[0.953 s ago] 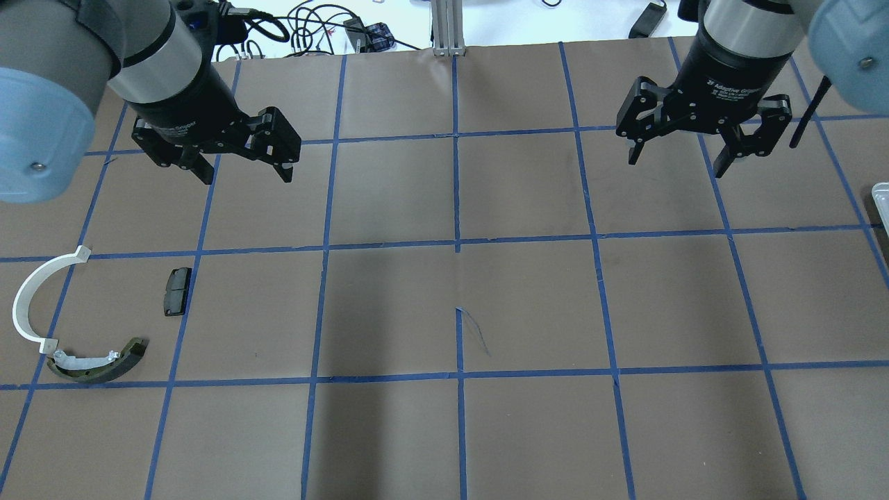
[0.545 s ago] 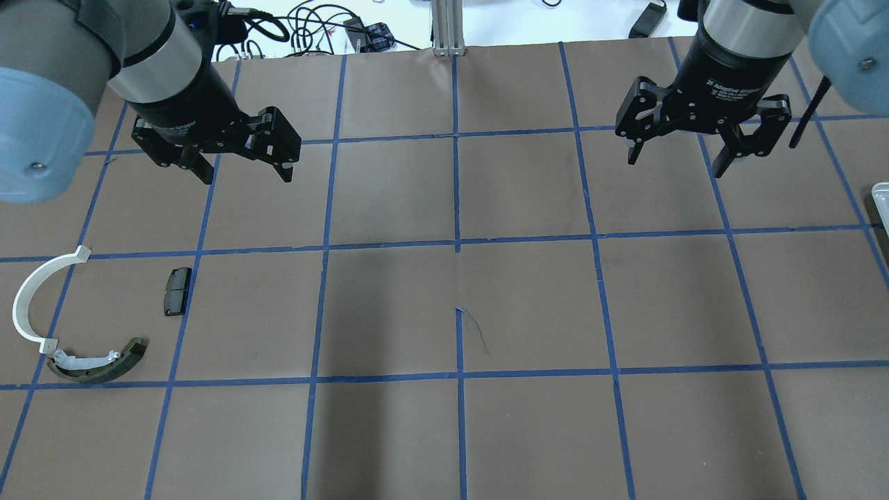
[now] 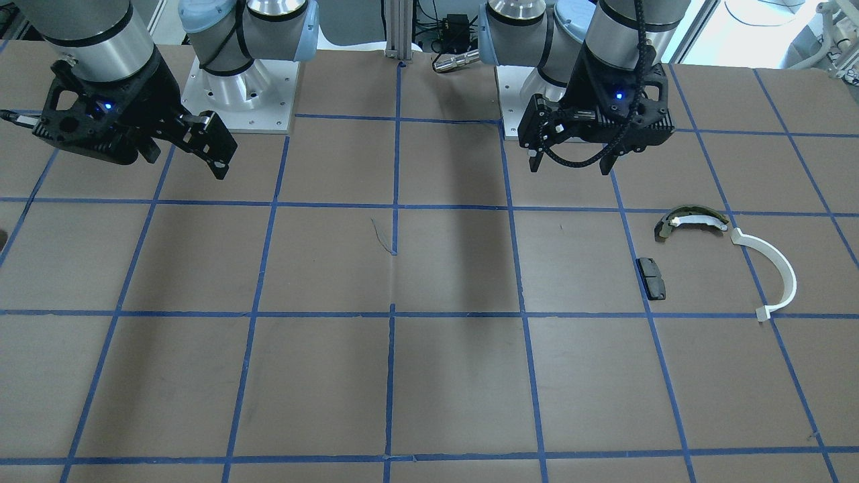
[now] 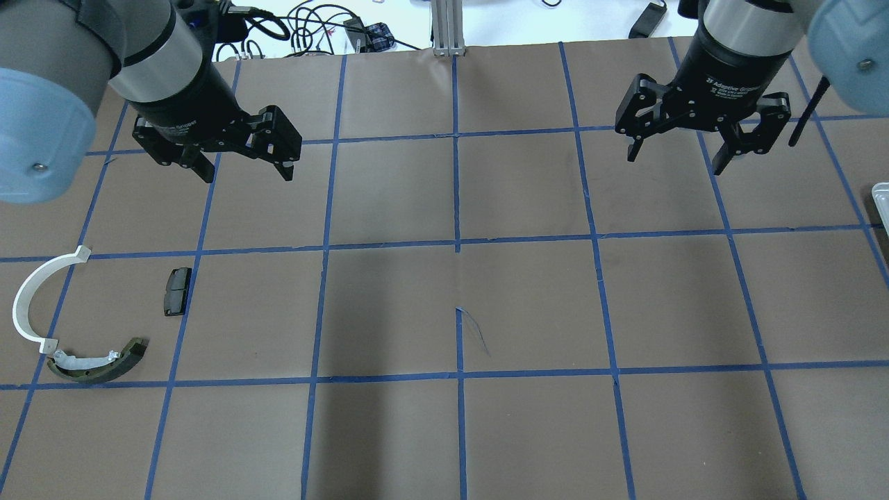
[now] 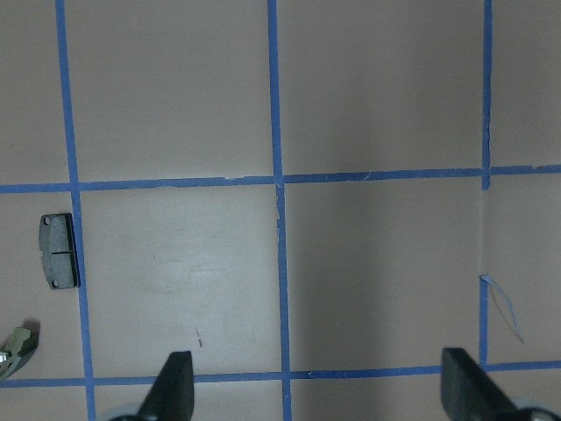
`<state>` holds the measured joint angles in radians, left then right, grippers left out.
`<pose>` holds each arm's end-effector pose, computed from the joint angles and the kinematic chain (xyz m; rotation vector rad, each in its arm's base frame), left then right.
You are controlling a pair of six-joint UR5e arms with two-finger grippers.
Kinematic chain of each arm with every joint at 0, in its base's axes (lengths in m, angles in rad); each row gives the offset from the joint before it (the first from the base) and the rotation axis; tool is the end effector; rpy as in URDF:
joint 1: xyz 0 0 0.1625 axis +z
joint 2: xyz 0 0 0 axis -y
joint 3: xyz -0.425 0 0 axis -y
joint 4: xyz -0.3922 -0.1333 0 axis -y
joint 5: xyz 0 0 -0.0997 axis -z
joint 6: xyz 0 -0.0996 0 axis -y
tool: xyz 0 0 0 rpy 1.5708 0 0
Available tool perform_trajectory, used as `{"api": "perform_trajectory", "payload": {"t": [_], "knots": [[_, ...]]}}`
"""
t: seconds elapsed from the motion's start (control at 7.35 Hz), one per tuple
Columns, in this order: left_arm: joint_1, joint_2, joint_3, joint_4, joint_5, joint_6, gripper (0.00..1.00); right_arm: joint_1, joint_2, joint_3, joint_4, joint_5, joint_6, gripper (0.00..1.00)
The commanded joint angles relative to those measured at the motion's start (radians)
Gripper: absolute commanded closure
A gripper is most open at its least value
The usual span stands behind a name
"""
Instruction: Place bearing gear from tray to pile
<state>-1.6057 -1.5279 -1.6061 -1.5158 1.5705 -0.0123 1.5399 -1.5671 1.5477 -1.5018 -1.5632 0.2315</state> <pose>-0.1500 -0.4748 0.4969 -0.0355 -3.1381 0.0982 0.1189 -0.4922 0.4907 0.4108 3.1110 0.0786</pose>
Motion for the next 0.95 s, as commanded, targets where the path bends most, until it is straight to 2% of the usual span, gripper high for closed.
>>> {"api": "perform_trajectory", "payload": {"t": [0.0,0.27,0.54,0.82], "knots": [[0.000,0.000,0.000,0.000,-0.001,0.000,0.00,0.000,0.004,0.002,0.006,-0.003,0.005,0.00],[0.001,0.000,0.000,0.000,-0.004,0.000,0.00,-0.044,0.007,0.003,-0.006,-0.003,-0.004,0.00],[0.001,0.000,0.000,0.000,-0.003,0.000,0.00,-0.237,0.007,0.003,0.012,0.002,-0.015,0.00],[0.000,0.000,0.000,0.000,0.000,0.000,0.00,-0.352,0.031,0.003,-0.011,-0.012,-0.244,0.00]]}}
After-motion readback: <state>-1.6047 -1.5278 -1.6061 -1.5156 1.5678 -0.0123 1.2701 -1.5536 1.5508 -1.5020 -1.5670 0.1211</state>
